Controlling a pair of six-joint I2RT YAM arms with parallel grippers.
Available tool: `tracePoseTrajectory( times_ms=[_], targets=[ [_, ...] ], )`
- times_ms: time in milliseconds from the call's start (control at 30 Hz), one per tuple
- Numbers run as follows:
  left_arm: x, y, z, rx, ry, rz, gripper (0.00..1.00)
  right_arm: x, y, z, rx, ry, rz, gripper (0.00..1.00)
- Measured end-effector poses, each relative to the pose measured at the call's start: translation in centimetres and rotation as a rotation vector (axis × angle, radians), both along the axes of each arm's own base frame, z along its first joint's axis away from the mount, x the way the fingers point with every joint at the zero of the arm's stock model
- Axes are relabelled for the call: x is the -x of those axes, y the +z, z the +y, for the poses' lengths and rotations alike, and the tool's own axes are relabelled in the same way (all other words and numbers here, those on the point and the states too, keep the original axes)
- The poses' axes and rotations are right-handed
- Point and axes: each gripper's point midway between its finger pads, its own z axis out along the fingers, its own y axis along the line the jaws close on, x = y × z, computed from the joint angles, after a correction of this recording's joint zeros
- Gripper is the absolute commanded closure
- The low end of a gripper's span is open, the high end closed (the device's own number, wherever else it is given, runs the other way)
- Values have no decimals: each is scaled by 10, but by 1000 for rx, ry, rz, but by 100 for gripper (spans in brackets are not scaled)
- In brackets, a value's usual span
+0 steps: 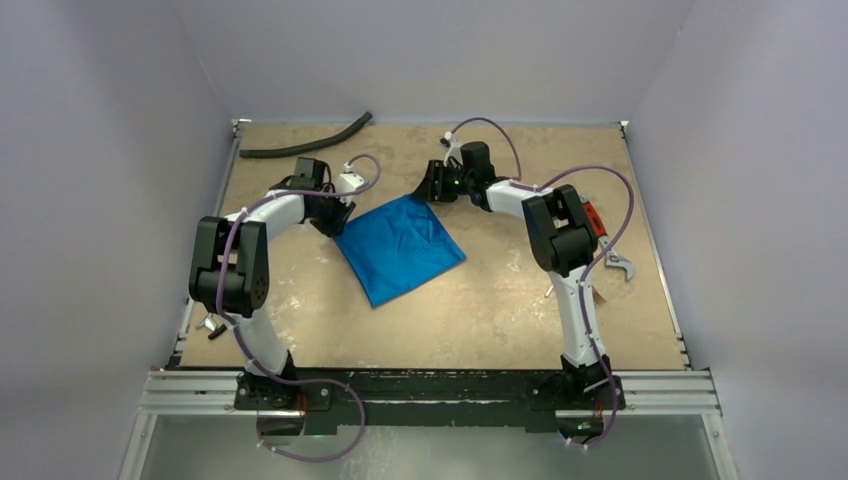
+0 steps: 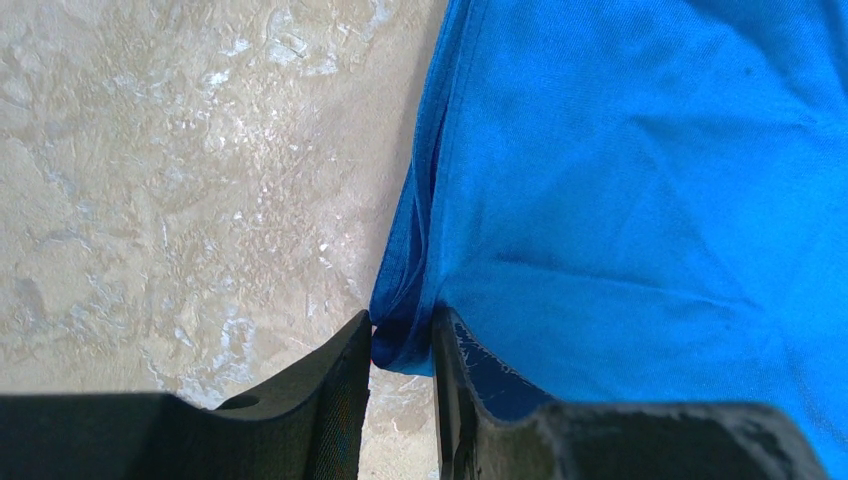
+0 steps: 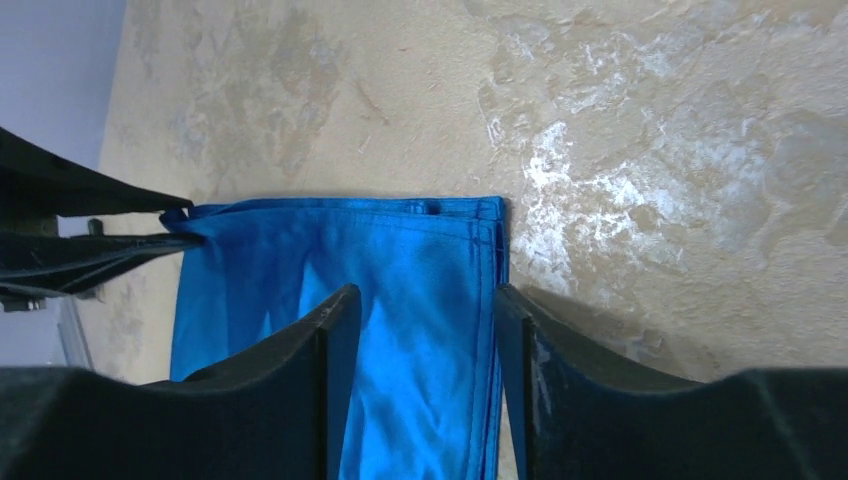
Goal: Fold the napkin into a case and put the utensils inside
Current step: Smooth out the square-folded napkin at the center of the board.
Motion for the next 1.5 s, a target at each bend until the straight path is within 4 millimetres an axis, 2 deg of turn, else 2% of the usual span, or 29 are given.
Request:
tracePoseTrajectory(
  times_ms=[167,300,500,633,833,1033,1133,1167,1200,1267,1333,1400,1500],
  targets=[
    [-3,3,0,1,0,-9,74,-3,4,-6,53,-33,-39,43],
    [-7,6,-1,3,0,-19,74,-4,7,-2,83,-39,-73,49],
    [-7,7,-1,3,0,-21,74,10,-1,10,119,-15,-60,54],
    [-7,6,-1,3,0,-20,74,14,-4,15,127,-6,-59,66],
    [-7,5,-1,3,0,-16,75,12,-5,17,154,-17,-79,75],
    [-7,5,-1,3,0,-16,75,9,-2,22,200,-26,-119,91],
    [-7,5,-1,3,0,-16,75,13,-3,27,211,-13,-128,93],
    [-7,5,-1,3,0,-16,75,14,-4,28,214,-9,-128,91],
    [-7,5,-1,3,0,-16,75,16,-4,30,215,-3,-130,83],
    [-7,5,-1,3,0,-16,75,20,-4,34,216,8,-131,54],
    [-7,5,-1,3,0,-16,75,22,-6,36,224,14,-130,39],
    [-7,5,-1,3,0,-16,76,24,-4,38,216,18,-129,33],
    [-7,5,-1,3,0,-16,76,28,3,35,227,4,-135,31]
  ],
)
